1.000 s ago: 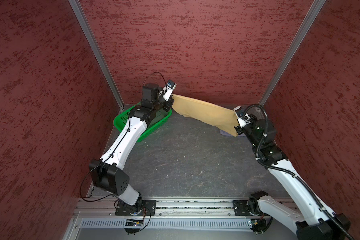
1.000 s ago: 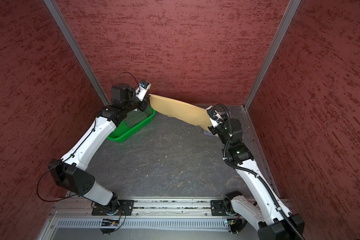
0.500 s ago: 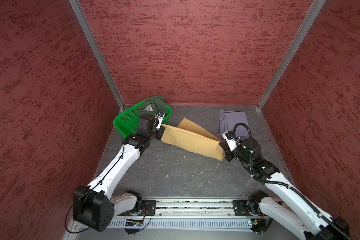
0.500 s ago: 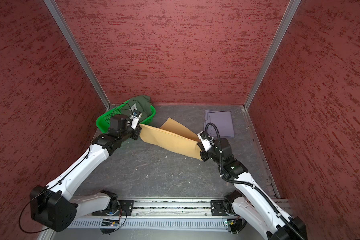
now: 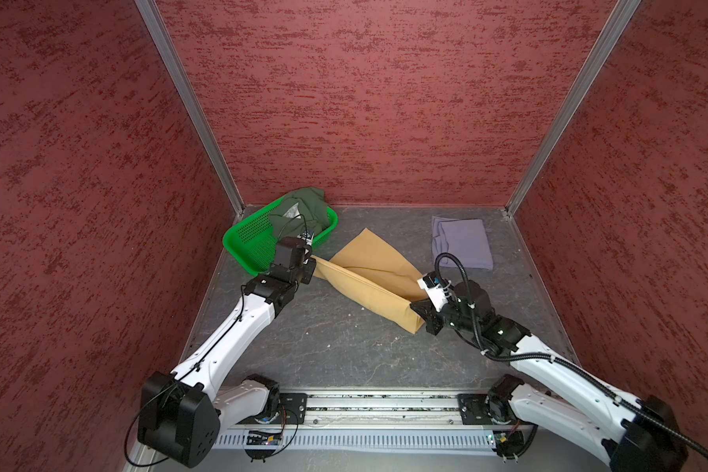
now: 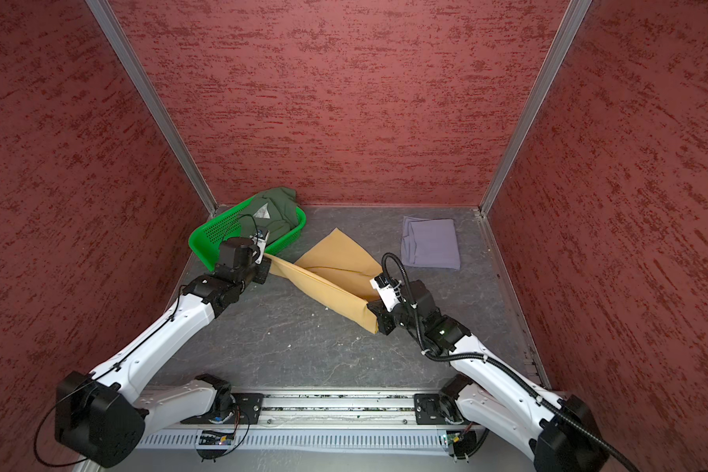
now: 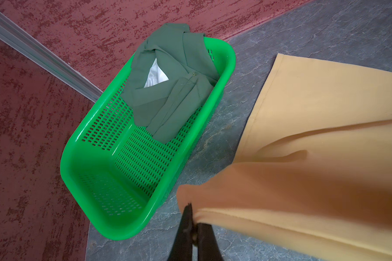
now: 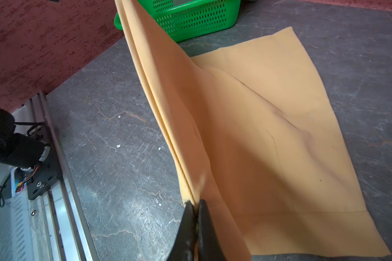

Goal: Fold and stack skirts
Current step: Fold the skirt at the top-center of the table.

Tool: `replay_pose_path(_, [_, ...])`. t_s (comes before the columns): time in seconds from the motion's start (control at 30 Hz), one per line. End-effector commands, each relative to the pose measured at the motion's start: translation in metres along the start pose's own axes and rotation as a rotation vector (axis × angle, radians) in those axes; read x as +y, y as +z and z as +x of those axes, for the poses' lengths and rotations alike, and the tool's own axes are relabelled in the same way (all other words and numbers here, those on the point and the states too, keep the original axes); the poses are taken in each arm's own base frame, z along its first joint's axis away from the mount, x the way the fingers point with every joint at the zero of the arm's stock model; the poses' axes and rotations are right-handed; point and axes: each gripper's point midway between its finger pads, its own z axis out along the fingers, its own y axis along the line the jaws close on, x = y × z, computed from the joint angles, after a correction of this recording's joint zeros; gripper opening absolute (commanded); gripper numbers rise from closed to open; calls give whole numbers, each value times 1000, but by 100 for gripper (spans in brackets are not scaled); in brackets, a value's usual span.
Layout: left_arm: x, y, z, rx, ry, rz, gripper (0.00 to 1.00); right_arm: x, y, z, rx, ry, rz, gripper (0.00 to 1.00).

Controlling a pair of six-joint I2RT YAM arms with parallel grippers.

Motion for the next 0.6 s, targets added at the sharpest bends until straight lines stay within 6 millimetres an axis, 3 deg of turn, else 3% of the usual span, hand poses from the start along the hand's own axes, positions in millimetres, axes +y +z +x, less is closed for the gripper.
replay_pose_path(0.0, [13,7,-39,-87,10,-75,0,-27,1,-5,-8,73,154,0])
replay_pose_path(0.33, [-34,55,-104,-115,71,9,0,-74,-1,-15,24,79,421,0])
replay_pose_path(0.57, [-66,93,-129,-84,142,34,0,-104,-7,-19,54,44,565,0])
